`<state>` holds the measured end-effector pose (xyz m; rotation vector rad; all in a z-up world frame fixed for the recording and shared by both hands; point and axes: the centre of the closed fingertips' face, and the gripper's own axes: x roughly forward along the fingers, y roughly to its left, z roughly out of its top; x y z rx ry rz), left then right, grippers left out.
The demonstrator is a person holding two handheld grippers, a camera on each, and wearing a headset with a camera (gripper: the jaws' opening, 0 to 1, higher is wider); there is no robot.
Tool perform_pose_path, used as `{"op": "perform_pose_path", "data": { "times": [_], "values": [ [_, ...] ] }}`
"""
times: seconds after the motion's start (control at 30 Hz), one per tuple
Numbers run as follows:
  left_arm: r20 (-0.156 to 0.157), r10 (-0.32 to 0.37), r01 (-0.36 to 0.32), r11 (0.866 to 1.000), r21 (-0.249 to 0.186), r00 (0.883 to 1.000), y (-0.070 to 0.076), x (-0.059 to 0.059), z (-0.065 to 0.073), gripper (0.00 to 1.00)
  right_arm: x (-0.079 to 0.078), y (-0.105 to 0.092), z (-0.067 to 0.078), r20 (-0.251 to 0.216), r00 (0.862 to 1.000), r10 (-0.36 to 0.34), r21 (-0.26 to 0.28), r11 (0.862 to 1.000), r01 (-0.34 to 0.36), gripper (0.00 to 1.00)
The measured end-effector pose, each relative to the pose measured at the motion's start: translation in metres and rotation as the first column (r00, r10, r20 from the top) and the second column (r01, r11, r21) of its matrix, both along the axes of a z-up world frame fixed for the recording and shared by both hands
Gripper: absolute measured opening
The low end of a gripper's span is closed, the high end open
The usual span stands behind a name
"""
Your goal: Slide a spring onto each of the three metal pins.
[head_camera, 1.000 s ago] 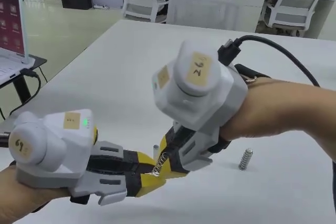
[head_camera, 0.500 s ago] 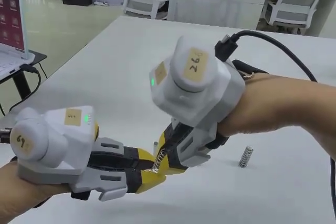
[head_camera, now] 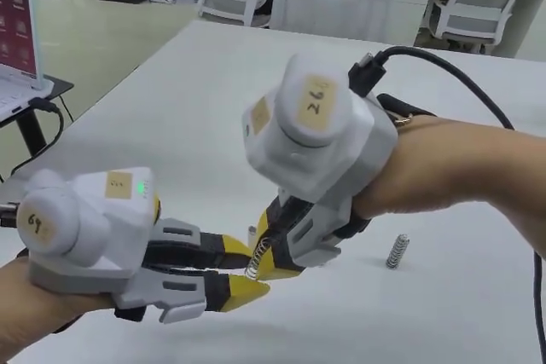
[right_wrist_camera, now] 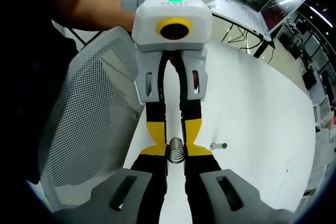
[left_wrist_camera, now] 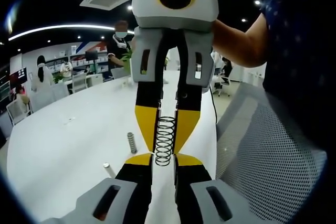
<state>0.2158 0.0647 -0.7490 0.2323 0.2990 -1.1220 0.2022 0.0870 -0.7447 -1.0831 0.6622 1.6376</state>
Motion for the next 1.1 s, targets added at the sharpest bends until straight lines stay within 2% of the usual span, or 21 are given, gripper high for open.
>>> {"op": "perform_pose_path", "data": {
  "times": [0.4,0.63,0.8,1.1],
  "values": [
    [-0.015,0.007,-0.008,1.000,-0.014,1.000,0.006,-0.002,0.001,0.21,-0.001,-0.003,0.007,-0.010,0.998,-0.060,-0.010,0.998,0.059,0.09],
    [-0.028,0.021,-0.022,1.000,-0.018,0.999,0.015,-0.003,0.003,0.28,0.001,-0.005,0.015,-0.016,0.994,-0.110,-0.008,0.994,0.109,0.09],
    [-0.025,0.038,-0.039,0.999,-0.024,0.999,0.023,-0.002,0.009,0.32,0.008,-0.005,0.020,-0.006,0.990,-0.144,-0.012,0.989,0.144,0.09],
    [-0.019,0.058,-0.058,0.998,-0.012,0.998,0.039,0.003,0.006,0.40,0.021,-0.004,0.023,0.018,0.983,-0.182,-0.019,0.983,0.182,0.09]
  ]
}}
